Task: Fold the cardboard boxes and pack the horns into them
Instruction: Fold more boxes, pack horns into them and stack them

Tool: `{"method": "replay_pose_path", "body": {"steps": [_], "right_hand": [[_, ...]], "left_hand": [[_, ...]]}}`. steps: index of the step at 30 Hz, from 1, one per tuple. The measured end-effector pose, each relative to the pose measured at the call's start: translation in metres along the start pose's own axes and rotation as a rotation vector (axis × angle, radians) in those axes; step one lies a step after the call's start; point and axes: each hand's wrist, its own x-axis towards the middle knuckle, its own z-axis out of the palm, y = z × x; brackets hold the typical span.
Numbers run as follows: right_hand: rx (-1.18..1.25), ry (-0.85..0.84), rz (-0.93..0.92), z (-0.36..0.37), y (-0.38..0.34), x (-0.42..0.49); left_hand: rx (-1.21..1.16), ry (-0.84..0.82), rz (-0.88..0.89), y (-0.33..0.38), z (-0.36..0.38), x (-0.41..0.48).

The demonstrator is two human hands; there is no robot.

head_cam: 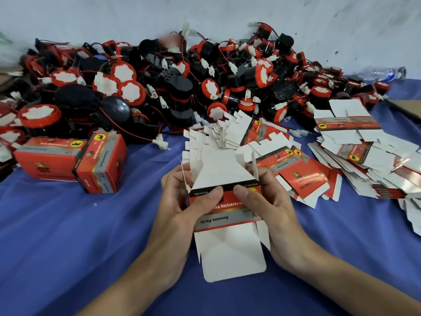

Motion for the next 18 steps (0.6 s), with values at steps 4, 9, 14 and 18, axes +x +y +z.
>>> {"method": "replay_pose_path", "body": {"steps": [4, 9, 14, 18], "right_hand": [[0.009, -0.020, 0.008, 0.0007, 0.0015, -0.0003], [-0.018, -0.032, -0.012, -0.0007, 0.0052, -0.0003], [-0.042, -0.049, -0.040, 0.0009, 0.0081, -0.0022], [-0.051, -0.023, -0.019, -0.0007, 0.0070, 0.0006]], "left_hand": [[-0.047, -0.023, 0.026, 0.0025, -0.0014, -0.0005], [-0.022, 0.005, 0.032, 0.0020, -0.0013, -0.0008], [0.005, -0.003, 0.015, 0.0019, -0.0021, 0.0007], [-0.010, 0.012, 0.022, 0.0002, -0.0014, 0.0006]]}}
